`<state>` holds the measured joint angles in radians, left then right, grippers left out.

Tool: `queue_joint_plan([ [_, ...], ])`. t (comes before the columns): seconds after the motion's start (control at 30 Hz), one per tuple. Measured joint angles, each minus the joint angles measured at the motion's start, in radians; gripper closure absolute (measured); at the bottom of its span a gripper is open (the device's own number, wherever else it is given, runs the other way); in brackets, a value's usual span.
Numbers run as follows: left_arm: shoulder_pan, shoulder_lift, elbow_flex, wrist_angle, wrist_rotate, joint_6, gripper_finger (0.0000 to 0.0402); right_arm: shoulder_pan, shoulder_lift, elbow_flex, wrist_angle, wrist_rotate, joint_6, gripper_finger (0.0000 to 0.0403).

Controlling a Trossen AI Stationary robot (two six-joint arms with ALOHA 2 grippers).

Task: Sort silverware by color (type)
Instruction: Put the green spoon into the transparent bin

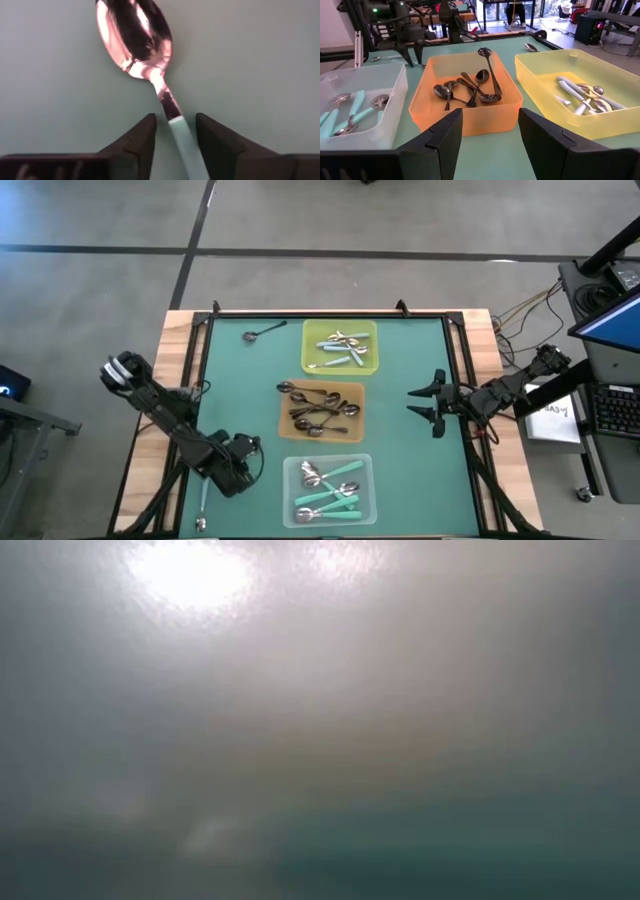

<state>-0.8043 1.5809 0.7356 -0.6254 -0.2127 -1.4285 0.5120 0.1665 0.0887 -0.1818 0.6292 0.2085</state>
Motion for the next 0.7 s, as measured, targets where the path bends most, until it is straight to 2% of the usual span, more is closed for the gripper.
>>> queue_joint_plan([
  [0.2, 0.0, 0.012, 0.021, -0.008, -0.046, 0.082, 0.0381, 0.0, 0.0, 0.0, 0.0, 0.0, 0.0, 0.0218],
  [0.43, 0.004, 0.002, 0.087, -0.094, -0.137, 0.135, 0.0384, 0.0, 0.0, 0.0, 0.0, 0.0, 0.0, 0.0218],
  [0.57, 0.016, -0.008, 0.191, -0.228, -0.192, 0.191, 0.0384, 0.0, 0.0, 0.0, 0.0, 0.0, 0.0, 0.0218],
  [0.7, 0.035, -0.01, 0.33, -0.334, -0.299, 0.3, 0.0384, 0.0, 0.0, 0.0, 0.0, 0.0, 0.0, 0.0218],
])
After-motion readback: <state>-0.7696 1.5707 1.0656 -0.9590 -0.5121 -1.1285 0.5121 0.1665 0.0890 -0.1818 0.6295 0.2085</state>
